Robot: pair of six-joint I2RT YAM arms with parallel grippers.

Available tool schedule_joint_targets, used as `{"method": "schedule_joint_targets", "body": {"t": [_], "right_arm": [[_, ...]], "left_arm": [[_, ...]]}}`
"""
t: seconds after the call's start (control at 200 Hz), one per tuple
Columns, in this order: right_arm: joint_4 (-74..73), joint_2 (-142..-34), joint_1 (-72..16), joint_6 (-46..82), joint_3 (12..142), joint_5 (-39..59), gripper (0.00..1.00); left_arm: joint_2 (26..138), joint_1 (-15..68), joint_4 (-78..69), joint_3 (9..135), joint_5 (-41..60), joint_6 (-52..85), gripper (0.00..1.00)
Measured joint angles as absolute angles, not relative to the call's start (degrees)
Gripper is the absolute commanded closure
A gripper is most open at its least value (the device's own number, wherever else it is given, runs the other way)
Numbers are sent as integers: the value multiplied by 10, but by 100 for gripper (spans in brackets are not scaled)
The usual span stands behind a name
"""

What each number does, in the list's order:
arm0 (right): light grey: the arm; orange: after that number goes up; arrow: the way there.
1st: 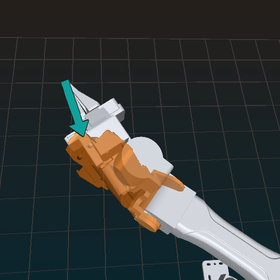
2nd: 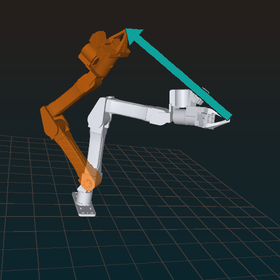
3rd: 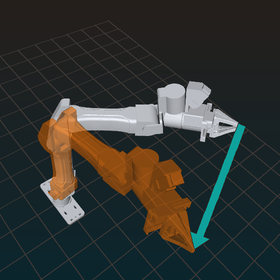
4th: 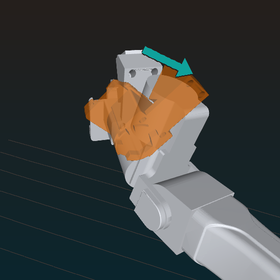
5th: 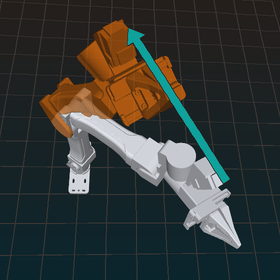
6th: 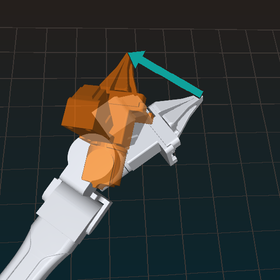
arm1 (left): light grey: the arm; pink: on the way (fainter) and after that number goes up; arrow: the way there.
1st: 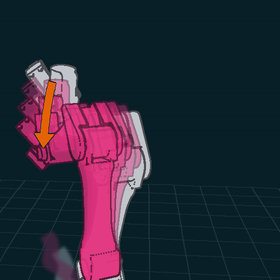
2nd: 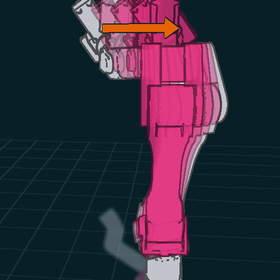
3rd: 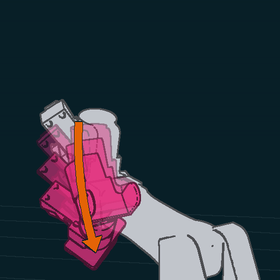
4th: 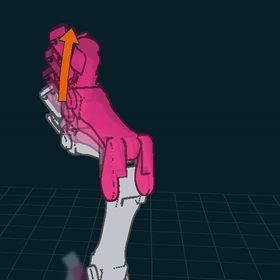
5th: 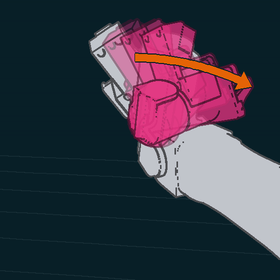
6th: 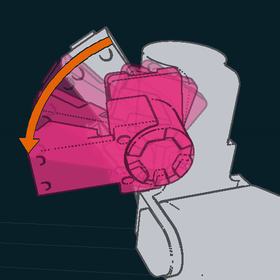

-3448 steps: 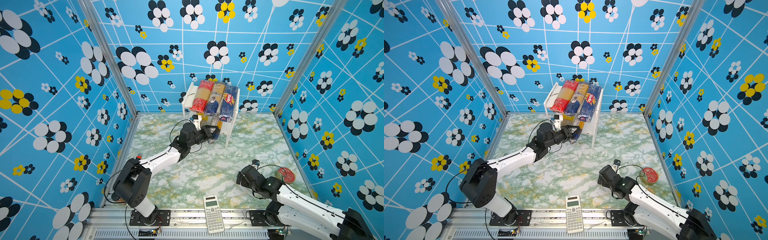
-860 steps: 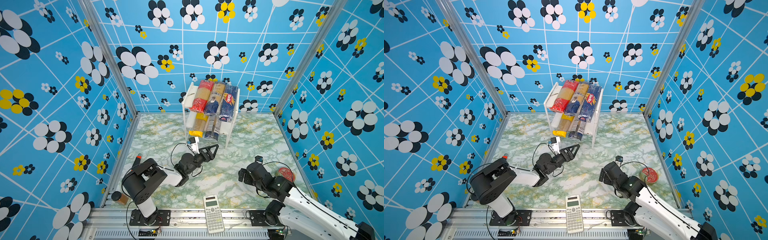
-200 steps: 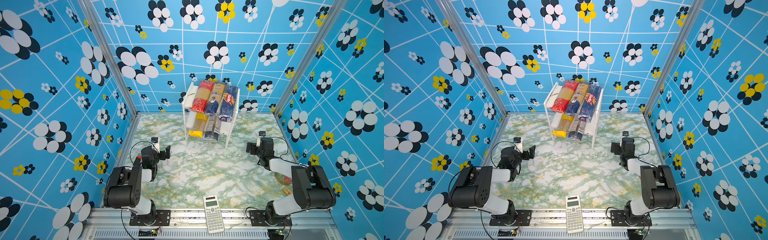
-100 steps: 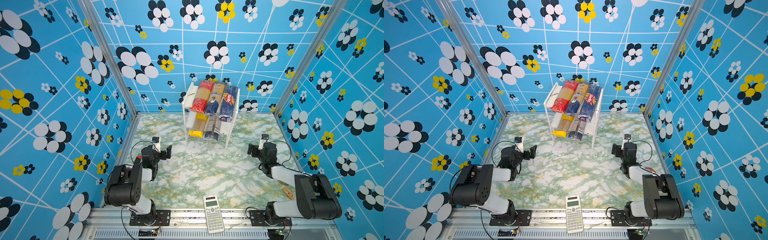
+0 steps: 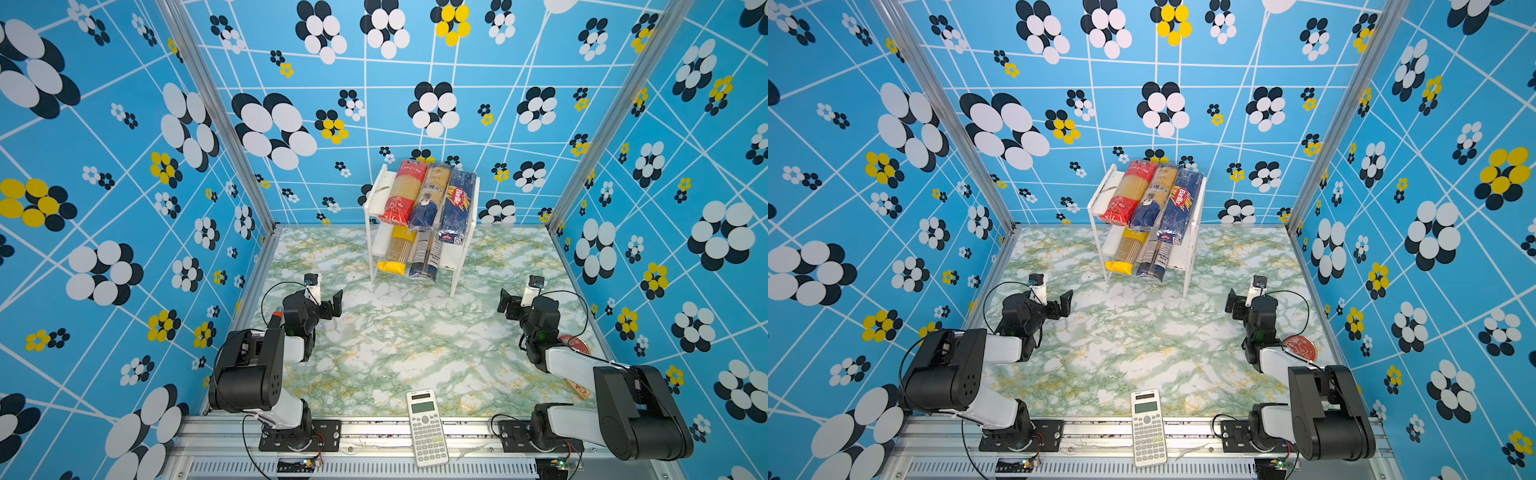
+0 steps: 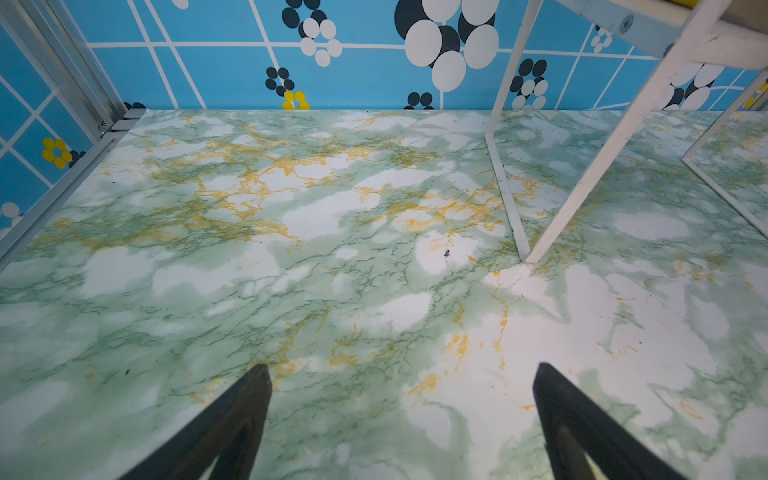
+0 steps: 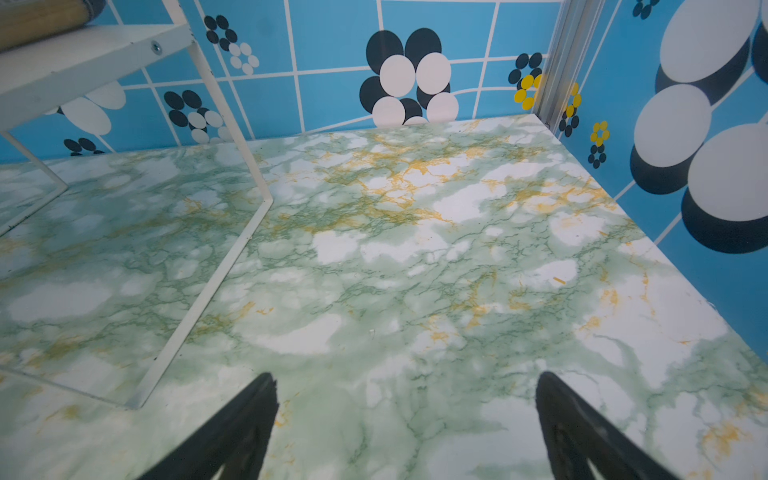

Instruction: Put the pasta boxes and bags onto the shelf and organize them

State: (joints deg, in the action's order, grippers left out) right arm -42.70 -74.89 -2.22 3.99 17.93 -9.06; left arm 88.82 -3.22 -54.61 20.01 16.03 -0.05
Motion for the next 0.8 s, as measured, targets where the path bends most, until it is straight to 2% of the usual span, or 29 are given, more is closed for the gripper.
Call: {"method": "schedule_joint_targets", "body": {"t": [0.8], "right_arm": [[-535, -848, -22, 31, 179, -126, 1]], "left_arm": [[888, -29, -541, 204, 120, 3, 1]]}}
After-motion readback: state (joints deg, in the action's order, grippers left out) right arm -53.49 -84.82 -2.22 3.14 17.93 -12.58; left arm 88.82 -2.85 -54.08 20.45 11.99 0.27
